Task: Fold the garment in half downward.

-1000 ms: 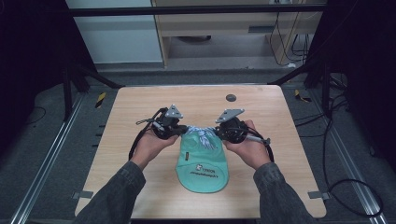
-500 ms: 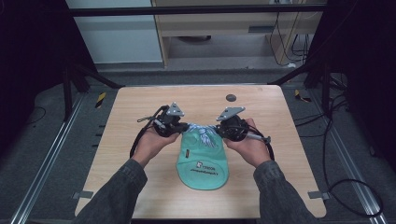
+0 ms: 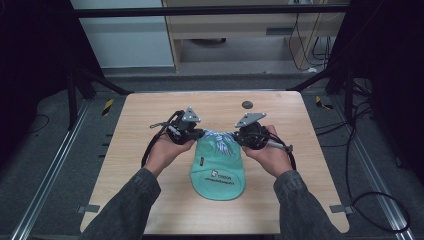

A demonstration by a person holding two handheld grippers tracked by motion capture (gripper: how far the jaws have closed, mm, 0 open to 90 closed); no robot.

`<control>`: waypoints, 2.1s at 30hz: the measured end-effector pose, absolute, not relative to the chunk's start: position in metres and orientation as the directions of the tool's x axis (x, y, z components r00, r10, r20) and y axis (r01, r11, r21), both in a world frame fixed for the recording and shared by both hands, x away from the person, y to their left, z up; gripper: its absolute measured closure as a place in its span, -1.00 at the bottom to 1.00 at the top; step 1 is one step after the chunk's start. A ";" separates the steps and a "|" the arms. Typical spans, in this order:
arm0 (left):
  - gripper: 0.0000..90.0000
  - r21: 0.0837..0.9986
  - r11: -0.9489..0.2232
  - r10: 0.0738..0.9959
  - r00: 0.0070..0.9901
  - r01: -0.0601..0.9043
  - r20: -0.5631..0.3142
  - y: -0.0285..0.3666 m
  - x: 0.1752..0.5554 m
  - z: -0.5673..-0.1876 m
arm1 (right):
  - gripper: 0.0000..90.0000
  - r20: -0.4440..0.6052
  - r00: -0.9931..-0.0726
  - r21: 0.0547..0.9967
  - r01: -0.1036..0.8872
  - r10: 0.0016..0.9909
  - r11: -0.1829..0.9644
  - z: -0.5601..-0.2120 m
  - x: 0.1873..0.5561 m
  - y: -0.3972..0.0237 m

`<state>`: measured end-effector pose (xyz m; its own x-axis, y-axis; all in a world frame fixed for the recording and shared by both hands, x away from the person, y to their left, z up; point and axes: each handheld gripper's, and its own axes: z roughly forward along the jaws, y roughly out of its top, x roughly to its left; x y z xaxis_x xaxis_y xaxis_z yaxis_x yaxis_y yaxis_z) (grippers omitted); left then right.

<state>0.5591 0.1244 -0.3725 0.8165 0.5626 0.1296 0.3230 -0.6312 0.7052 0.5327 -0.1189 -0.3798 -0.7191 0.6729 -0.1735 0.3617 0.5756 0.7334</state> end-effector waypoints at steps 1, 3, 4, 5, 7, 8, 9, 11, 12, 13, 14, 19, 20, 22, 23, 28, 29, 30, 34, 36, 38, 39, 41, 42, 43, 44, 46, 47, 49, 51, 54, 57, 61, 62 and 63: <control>0.93 0.707 -0.629 0.565 0.815 0.324 0.129 0.124 0.560 -0.373 | 0.87 -0.175 -0.718 0.733 0.361 0.673 0.576 -0.380 0.533 -0.119; 0.93 0.705 -0.632 0.564 0.815 0.322 0.132 0.124 0.560 -0.373 | 0.87 -0.179 -0.718 0.731 0.360 0.672 0.580 -0.379 0.534 -0.118; 0.93 0.706 -0.631 0.565 0.814 0.323 0.133 0.124 0.560 -0.373 | 0.87 -0.182 -0.718 0.730 0.359 0.672 0.581 -0.379 0.535 -0.118; 0.93 0.704 -0.632 0.565 0.814 0.324 0.132 0.124 0.561 -0.372 | 0.87 -0.183 -0.719 0.730 0.357 0.671 0.582 -0.379 0.535 -0.118; 0.93 0.705 -0.632 0.566 0.813 0.323 0.135 0.124 0.563 -0.372 | 0.87 -0.187 -0.718 0.729 0.356 0.670 0.585 -0.378 0.537 -0.118; 0.93 0.705 -0.630 0.568 0.812 0.325 0.133 0.124 0.564 -0.371 | 0.87 -0.188 -0.717 0.730 0.356 0.671 0.584 -0.378 0.537 -0.117; 0.93 0.706 -0.630 0.568 0.812 0.324 0.134 0.123 0.564 -0.370 | 0.87 -0.188 -0.716 0.730 0.356 0.673 0.583 -0.377 0.538 -0.118; 0.93 0.707 -0.631 0.567 0.812 0.320 0.139 0.122 0.563 -0.370 | 0.87 -0.191 -0.714 0.729 0.356 0.674 0.584 -0.376 0.539 -0.118; 0.93 0.705 -0.636 0.563 0.814 0.314 0.145 0.122 0.562 -0.370 | 0.87 -0.192 -0.714 0.729 0.357 0.674 0.585 -0.377 0.539 -0.118; 0.93 0.702 -0.641 0.561 0.814 0.312 0.150 0.121 0.562 -0.370 | 0.87 -0.196 -0.715 0.725 0.355 0.671 0.590 -0.377 0.539 -0.118; 0.93 0.703 -0.642 0.558 0.816 0.306 0.154 0.121 0.560 -0.370 | 0.87 -0.199 -0.715 0.724 0.354 0.670 0.592 -0.378 0.539 -0.118; 0.93 0.700 -0.650 0.550 0.818 0.296 0.166 0.121 0.556 -0.374 | 0.87 -0.199 -0.717 0.724 0.352 0.668 0.593 -0.382 0.535 -0.119; 0.93 0.700 -0.650 0.551 0.819 0.297 0.164 0.121 0.556 -0.375 | 0.87 -0.197 -0.719 0.724 0.351 0.666 0.594 -0.384 0.535 -0.119; 0.93 0.695 -0.654 0.549 0.819 0.298 0.166 0.120 0.558 -0.377 | 0.87 -0.198 -0.717 0.722 0.354 0.668 0.594 -0.385 0.535 -0.119; 0.93 0.694 -0.654 0.552 0.817 0.299 0.168 0.120 0.560 -0.376 | 0.87 -0.196 -0.718 0.722 0.355 0.668 0.594 -0.386 0.536 -0.118; 0.93 0.698 -0.647 0.560 0.813 0.307 0.161 0.121 0.565 -0.376 | 0.87 -0.201 -0.710 0.725 0.356 0.675 0.590 -0.385 0.542 -0.117; 0.93 0.696 -0.651 0.559 0.813 0.305 0.166 0.121 0.564 -0.376 | 0.87 -0.201 -0.709 0.724 0.357 0.676 0.590 -0.385 0.542 -0.117; 0.93 0.697 -0.650 0.558 0.813 0.304 0.166 0.121 0.564 -0.376 | 0.87 -0.201 -0.713 0.723 0.355 0.672 0.592 -0.385 0.542 -0.117; 0.92 0.695 -0.656 0.550 0.817 0.293 0.174 0.123 0.558 -0.380 | 0.87 -0.211 -0.722 0.720 0.342 0.659 0.604 -0.389 0.537 -0.116; 0.92 0.700 -0.651 0.552 0.816 0.293 0.172 0.125 0.555 -0.382 | 0.87 -0.209 -0.724 0.723 0.338 0.657 0.602 -0.391 0.534 -0.115; 0.92 0.700 -0.653 0.549 0.818 0.289 0.174 0.126 0.552 -0.385 | 0.87 -0.212 -0.727 0.722 0.334 0.653 0.606 -0.393 0.531 -0.115; 0.92 0.698 -0.655 0.546 0.820 0.288 0.174 0.127 0.550 -0.386 | 0.87 -0.211 -0.728 0.724 0.332 0.652 0.605 -0.394 0.530 -0.115; 0.92 0.701 -0.654 0.545 0.820 0.286 0.174 0.128 0.547 -0.387 | 0.87 -0.215 -0.730 0.724 0.327 0.648 0.608 -0.396 0.527 -0.114; 0.92 0.701 -0.653 0.546 0.820 0.287 0.173 0.128 0.546 -0.387 | 0.87 -0.218 -0.731 0.726 0.321 0.646 0.608 -0.397 0.525 -0.114; 0.92 0.700 -0.654 0.546 0.820 0.288 0.173 0.129 0.545 -0.388 | 0.87 -0.219 -0.732 0.725 0.320 0.645 0.609 -0.398 0.523 -0.114; 0.92 0.700 -0.655 0.543 0.821 0.284 0.175 0.129 0.543 -0.388 | 0.87 -0.220 -0.731 0.726 0.319 0.646 0.609 -0.399 0.522 -0.113; 0.92 0.703 -0.650 0.544 0.822 0.288 0.167 0.129 0.540 -0.390 | 0.87 -0.220 -0.736 0.725 0.316 0.641 0.612 -0.401 0.520 -0.113; 0.92 0.706 -0.647 0.545 0.822 0.287 0.165 0.130 0.539 -0.392 | 0.87 -0.220 -0.736 0.725 0.316 0.640 0.612 -0.403 0.519 -0.113; 0.92 0.709 -0.643 0.547 0.822 0.290 0.160 0.131 0.537 -0.394 | 0.87 -0.212 -0.737 0.728 0.319 0.641 0.607 -0.405 0.517 -0.113; 0.92 0.709 -0.642 0.546 0.823 0.293 0.155 0.131 0.535 -0.397 | 0.87 -0.212 -0.741 0.725 0.318 0.637 0.611 -0.407 0.515 -0.113; 0.92 0.711 -0.639 0.545 0.825 0.292 0.151 0.131 0.532 -0.400 | 0.87 -0.211 -0.745 0.723 0.316 0.632 0.614 -0.409 0.511 -0.113; 0.92 0.712 -0.639 0.542 0.827 0.291 0.148 0.132 0.528 -0.402 | 0.87 -0.211 -0.750 0.721 0.314 0.627 0.618 -0.412 0.508 -0.113; 0.92 0.709 -0.645 0.533 0.833 0.285 0.151 0.133 0.523 -0.404 | 0.87 -0.205 -0.754 0.721 0.315 0.624 0.617 -0.416 0.503 -0.115; 0.91 0.709 -0.644 0.532 0.834 0.286 0.147 0.133 0.522 -0.404 | 0.87 -0.205 -0.755 0.721 0.314 0.623 0.618 -0.417 0.503 -0.115; 0.92 0.708 -0.646 0.531 0.835 0.285 0.149 0.133 0.521 -0.405 | 0.87 -0.204 -0.757 0.720 0.314 0.621 0.619 -0.418 0.502 -0.115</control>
<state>0.5209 0.1332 -0.4048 0.8345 0.5306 0.1486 0.2846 -0.6460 0.7083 0.5019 -0.1146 -0.4176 -0.7567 0.6212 -0.2039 0.3136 0.6185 0.7205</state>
